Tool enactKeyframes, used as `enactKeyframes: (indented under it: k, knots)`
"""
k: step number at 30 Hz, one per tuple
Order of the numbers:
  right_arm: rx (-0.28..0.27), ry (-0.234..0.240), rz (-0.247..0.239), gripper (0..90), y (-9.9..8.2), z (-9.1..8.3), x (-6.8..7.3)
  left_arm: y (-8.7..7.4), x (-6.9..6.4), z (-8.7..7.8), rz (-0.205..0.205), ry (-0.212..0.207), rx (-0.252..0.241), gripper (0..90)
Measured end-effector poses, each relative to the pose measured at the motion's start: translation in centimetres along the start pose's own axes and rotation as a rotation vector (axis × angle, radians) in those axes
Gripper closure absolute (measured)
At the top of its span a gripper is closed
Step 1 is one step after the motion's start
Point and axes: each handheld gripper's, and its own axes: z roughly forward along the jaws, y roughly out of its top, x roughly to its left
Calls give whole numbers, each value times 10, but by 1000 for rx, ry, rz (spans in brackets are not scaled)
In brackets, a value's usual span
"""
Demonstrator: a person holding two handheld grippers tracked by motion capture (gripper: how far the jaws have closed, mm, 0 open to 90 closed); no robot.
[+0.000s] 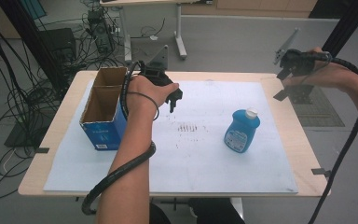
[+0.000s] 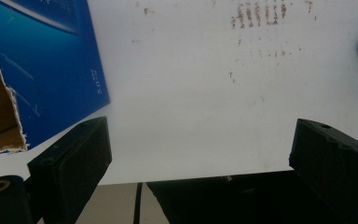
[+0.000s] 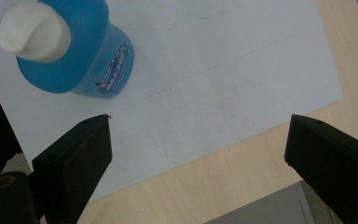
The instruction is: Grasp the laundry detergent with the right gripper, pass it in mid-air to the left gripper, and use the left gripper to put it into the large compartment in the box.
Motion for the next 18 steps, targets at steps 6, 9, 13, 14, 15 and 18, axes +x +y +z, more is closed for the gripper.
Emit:
enactKeyframes:
  k: [6,9,13,14,15,18]
  knots:
    - [-21,21,-14,67,-21,7,17,-1,0,-1,8,-3,-4,59]
    - [-33,27,-20,64,-30,11,25,-2,0,0,9,-7,-4,59]
    - [-60,37,-16,61,-40,15,36,-4,1,1,13,-11,-3,59]
    - [-67,39,-13,57,-41,15,38,-4,1,2,12,-10,-1,59]
    - [-72,37,-10,50,-44,17,41,-4,1,2,12,-10,-3,59]
    - [-77,41,-10,51,-48,20,47,-5,2,2,10,-8,-5,59]
